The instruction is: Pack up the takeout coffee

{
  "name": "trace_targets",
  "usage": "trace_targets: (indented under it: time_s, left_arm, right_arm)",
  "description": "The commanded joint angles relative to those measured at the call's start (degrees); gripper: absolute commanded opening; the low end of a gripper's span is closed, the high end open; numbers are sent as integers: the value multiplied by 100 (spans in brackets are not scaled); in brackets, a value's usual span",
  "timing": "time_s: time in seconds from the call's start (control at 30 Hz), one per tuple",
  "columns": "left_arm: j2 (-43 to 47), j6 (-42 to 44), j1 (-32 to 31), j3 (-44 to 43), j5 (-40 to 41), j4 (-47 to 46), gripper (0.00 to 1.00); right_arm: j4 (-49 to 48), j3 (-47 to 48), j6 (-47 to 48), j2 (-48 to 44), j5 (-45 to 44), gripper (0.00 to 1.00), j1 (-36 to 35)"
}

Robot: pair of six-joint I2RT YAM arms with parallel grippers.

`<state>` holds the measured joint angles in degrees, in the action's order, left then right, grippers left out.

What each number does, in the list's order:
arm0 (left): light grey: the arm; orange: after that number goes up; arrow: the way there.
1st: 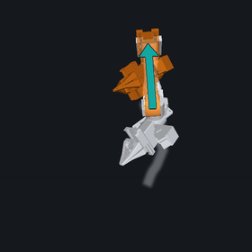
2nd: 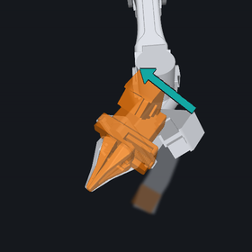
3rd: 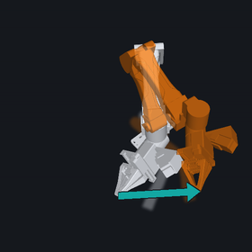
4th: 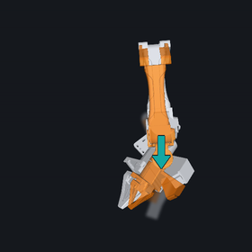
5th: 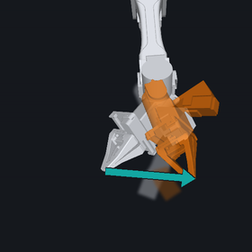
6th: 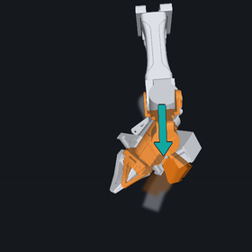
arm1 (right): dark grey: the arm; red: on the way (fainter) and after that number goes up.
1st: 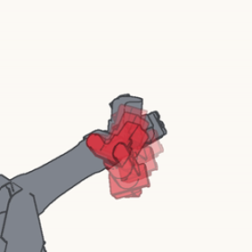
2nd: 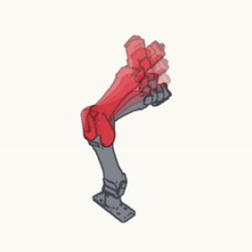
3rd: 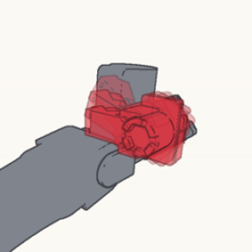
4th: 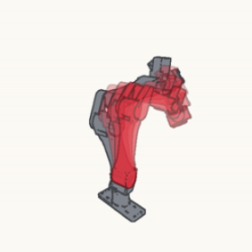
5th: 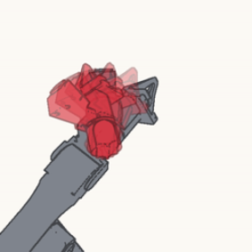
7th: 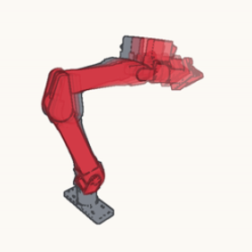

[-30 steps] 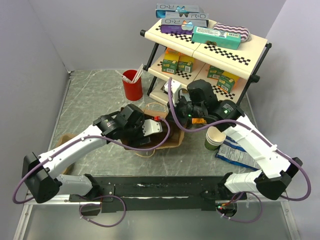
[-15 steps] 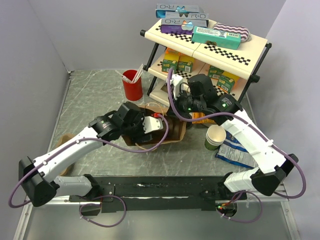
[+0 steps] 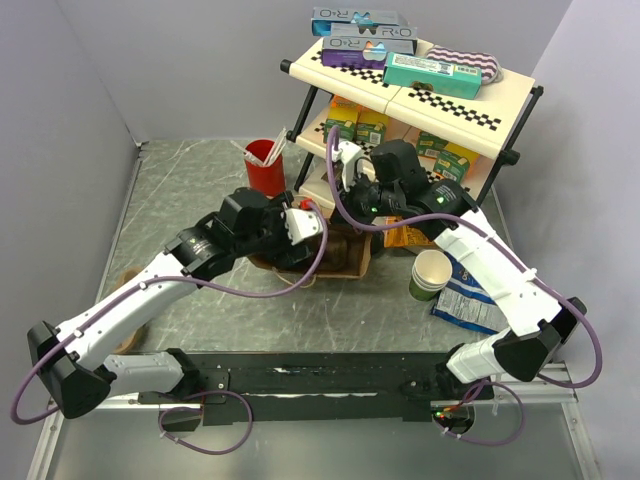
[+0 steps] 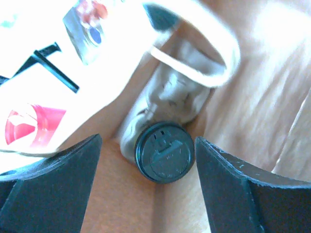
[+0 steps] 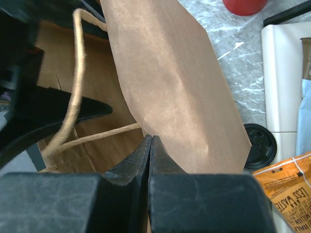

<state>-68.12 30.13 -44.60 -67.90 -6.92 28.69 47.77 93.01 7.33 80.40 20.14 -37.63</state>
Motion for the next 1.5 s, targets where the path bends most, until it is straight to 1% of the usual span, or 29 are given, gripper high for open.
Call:
trace_targets:
  time_s: [0.0,0.3,0.47,0.57,0.67,0.87,0.97,1.1,1.13,1.2,1.23,1.33,1.47]
  left_arm:
    - [26,-350,74,-347,-170,-557,84]
    - [184,-403,144,-400,-222,-390,86]
    - [317,-455,232,-663,-450,-276,91]
    - [325,-639,294,-777,-477,-425,95]
    - [247,-807,373,-988,-678,-435,97]
    - [71,-895,470,-1629,-723,-250,98]
    - [62,-632,522,-1946,-811,57,99]
    - [132,-52,584,-2306,-969,777,99]
    - [176,166,601,-2333,-1056,1162,99]
    - [307,448,619,-2342,-1171,1506,99]
    - [360,572,619,-2325,-1346,1926,100]
    - [457,854,619,-2316,-1593,2499,99]
    - [361,1328,619,-2290,-1664,3097,100]
  right_arm:
    - [154,226,23,81,-124,0,80]
    - [101,59,137,-15,-80,0,80]
    - [40,-142,119,-86,-142,0,80]
    - [31,-161,172,-51,-151,0,80]
    - [40,-126,216,-25,-168,0,89]
    - [13,-152,251,-60,-204,0,124]
    - [22,-213,269,-68,-169,0,150]
    - [40,-240,277,-68,-89,0,168]
    - [40,-231,286,-60,-81,0,177]
    - [48,-170,312,-42,-54,0,185]
    - [57,-143,347,-16,-63,0,194]
    - [83,-64,357,63,-28,0,221]
    - [66,-29,374,81,25,0,247]
